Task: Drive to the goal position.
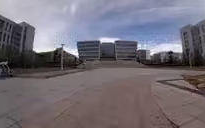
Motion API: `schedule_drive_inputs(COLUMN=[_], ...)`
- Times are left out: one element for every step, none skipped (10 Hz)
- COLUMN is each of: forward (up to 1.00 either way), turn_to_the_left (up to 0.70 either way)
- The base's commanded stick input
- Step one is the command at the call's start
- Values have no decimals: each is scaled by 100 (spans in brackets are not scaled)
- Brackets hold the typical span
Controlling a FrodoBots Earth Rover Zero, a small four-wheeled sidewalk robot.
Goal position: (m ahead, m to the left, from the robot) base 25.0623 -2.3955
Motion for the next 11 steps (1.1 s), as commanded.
schedule_drive_inputs(forward=[85, 85, 85, 85, 85, 85, 85, 85, 85, 85, 85], turn_to_the_left=[0, 0, 0, 0, 0, 0, 0, 0, 0, 0, 0])
